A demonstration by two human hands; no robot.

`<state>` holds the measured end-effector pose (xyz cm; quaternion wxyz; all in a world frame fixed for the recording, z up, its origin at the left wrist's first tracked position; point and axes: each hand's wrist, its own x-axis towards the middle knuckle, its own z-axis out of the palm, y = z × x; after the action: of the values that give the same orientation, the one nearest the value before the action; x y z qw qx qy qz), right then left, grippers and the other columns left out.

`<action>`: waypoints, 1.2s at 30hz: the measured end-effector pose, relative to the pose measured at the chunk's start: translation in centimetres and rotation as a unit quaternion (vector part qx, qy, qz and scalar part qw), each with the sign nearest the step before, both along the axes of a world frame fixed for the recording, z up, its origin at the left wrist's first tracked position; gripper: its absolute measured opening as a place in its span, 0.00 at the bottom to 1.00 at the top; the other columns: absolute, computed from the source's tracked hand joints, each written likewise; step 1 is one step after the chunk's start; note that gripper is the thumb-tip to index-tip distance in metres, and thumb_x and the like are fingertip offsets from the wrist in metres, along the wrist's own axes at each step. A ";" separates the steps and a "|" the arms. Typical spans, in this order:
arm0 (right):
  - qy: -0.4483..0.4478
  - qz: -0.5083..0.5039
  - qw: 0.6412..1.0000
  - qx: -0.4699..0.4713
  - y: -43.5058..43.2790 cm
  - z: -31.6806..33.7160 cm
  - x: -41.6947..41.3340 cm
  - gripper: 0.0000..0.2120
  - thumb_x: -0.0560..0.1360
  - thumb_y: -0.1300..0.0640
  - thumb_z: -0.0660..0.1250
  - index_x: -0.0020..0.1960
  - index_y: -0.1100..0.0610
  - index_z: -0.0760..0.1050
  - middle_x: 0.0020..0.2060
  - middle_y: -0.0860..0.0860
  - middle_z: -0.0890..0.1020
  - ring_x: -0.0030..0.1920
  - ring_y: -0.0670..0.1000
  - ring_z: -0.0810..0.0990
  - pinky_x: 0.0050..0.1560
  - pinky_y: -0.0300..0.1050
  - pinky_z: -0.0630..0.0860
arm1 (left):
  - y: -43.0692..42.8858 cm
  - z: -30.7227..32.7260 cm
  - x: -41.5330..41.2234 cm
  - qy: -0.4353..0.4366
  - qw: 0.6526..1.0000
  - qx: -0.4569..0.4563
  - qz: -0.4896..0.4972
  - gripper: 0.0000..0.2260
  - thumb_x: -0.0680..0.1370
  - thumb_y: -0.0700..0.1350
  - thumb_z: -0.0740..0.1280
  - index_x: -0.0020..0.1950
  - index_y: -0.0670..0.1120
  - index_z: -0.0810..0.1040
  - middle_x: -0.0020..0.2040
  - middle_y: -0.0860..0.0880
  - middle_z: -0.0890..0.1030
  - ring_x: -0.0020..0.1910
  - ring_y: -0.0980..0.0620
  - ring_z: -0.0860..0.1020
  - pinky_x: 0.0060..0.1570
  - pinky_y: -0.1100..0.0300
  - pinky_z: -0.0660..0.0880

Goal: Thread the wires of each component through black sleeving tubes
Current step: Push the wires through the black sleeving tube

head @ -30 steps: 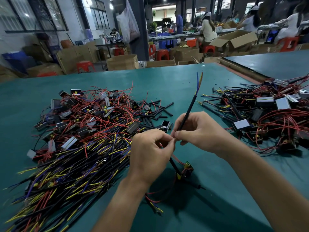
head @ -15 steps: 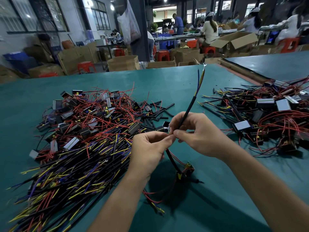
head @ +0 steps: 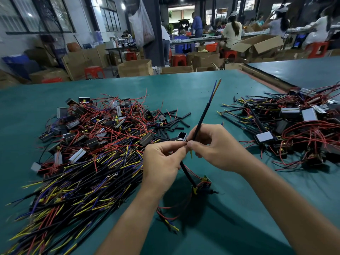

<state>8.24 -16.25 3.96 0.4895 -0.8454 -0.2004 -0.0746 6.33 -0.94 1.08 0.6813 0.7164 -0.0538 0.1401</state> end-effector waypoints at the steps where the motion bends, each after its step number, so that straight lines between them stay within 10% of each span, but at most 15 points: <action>1: 0.017 0.002 1.000 0.016 0.0 0.0 0.0 0.02 0.75 0.63 0.69 0.45 0.58 0.78 0.31 0.49 0.81 0.31 0.49 0.78 0.40 0.52 0.78 | 0.0 0.0 -0.1 -0.024 0.999 0.031 0.006 0.05 0.72 0.38 0.75 0.41 0.48 0.86 0.27 0.55 0.80 0.24 0.57 0.71 0.25 0.66 0.67; 10: 0.119 0.020 0.989 0.088 -0.1 0.2 0.1 0.03 0.77 0.66 0.66 0.46 0.60 0.77 0.28 0.49 0.79 0.29 0.51 0.76 0.36 0.45 0.80 | 0.1 0.0 -0.2 -0.083 0.991 0.104 0.013 0.05 0.72 0.39 0.75 0.46 0.45 0.87 0.39 0.53 0.86 0.38 0.56 0.83 0.41 0.60 0.78; 23: 0.211 0.051 0.964 0.152 -0.4 0.1 0.3 0.03 0.77 0.64 0.67 0.46 0.61 0.80 0.29 0.49 0.78 0.28 0.47 0.74 0.36 0.41 0.79 | 0.3 0.2 -0.4 -0.157 0.964 0.211 0.019 0.04 0.75 0.40 0.71 0.41 0.46 0.84 0.31 0.52 0.80 0.26 0.55 0.72 0.27 0.60 0.71; 36: 0.233 0.130 0.953 0.140 -1.4 0.4 0.2 0.06 0.77 0.60 0.67 0.51 0.59 0.81 0.35 0.54 0.79 0.30 0.47 0.75 0.38 0.41 0.79 | 1.0 1.6 -0.4 0.173 0.972 -0.087 -0.136 0.05 0.72 0.39 0.72 0.36 0.45 0.84 0.32 0.49 0.81 0.21 0.59 0.68 0.23 0.69 0.67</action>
<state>8.41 -17.62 4.33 0.6418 -0.7287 -0.1763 0.1612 5.93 0.07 2.65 0.7527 0.6538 -0.0195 -0.0758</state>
